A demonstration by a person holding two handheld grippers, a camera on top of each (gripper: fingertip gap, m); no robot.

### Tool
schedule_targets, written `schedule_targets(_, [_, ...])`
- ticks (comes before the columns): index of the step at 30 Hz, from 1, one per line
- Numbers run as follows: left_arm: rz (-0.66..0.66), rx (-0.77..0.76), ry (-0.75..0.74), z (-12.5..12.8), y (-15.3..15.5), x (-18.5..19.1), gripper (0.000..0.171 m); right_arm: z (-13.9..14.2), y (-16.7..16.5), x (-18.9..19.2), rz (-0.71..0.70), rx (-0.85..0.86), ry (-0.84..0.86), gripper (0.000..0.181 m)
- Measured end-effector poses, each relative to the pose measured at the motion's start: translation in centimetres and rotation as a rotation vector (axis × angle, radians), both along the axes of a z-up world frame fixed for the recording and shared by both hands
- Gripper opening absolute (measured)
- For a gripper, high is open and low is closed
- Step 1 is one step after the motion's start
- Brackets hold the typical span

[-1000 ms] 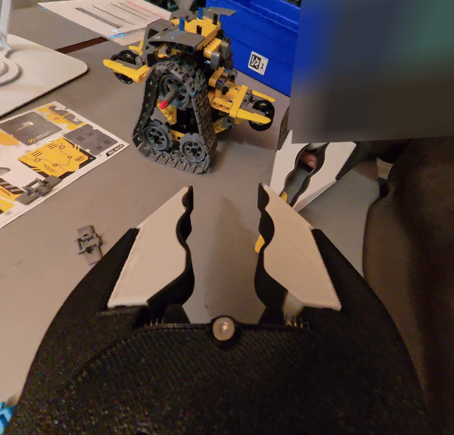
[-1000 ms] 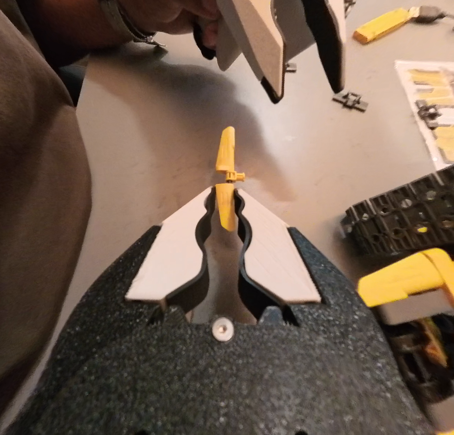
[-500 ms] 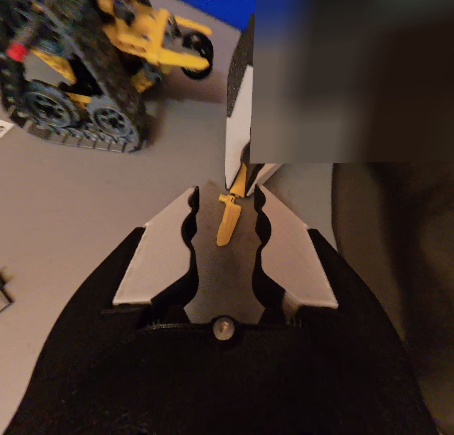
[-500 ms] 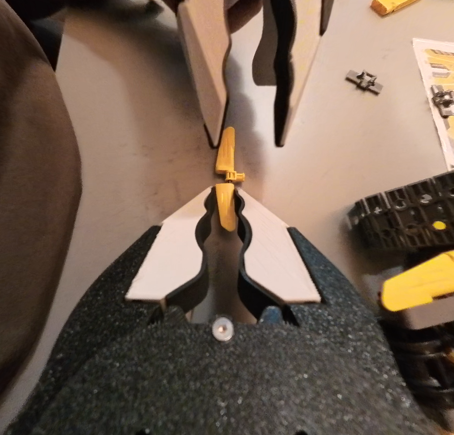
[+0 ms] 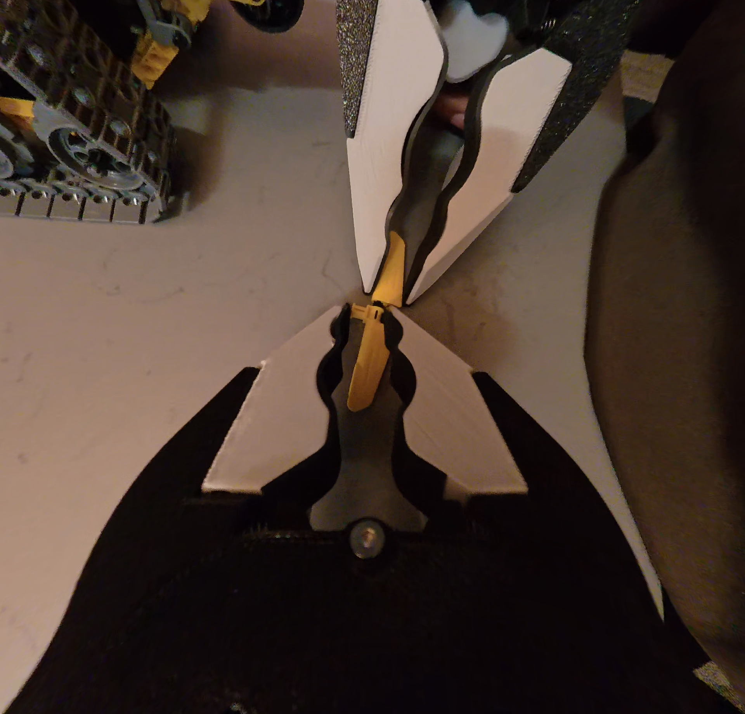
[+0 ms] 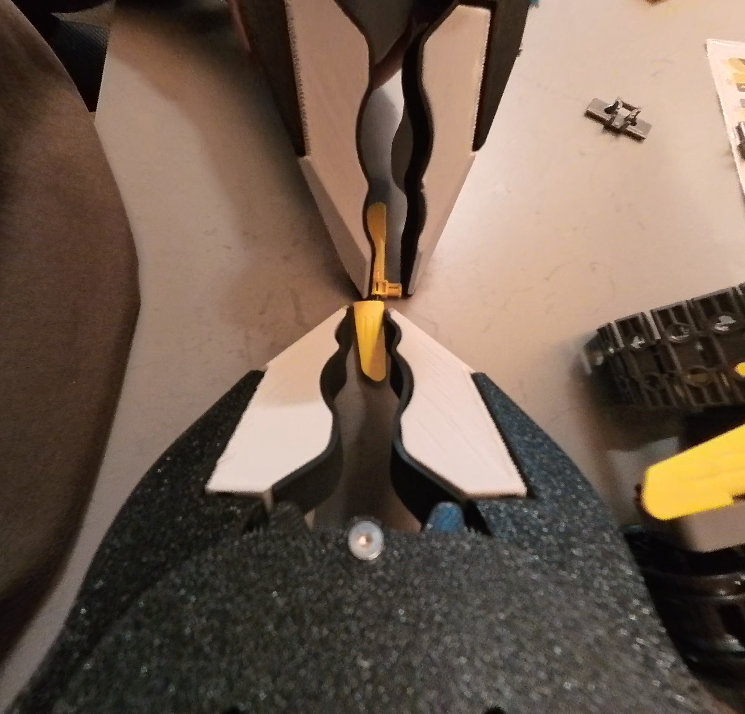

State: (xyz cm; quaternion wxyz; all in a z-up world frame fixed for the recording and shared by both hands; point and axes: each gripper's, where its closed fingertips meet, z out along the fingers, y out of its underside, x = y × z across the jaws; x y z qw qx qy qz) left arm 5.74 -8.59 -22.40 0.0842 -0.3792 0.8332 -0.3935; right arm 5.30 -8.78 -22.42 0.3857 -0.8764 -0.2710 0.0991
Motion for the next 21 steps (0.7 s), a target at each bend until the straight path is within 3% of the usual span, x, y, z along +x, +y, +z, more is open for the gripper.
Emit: schedule_targets(21, [-0.055, 0.048, -0.044, -0.2, -0.7, -0.3, 0.014, 0.0, -1.0, 0.0, 0.011, -0.053, 0.085, 0.013])
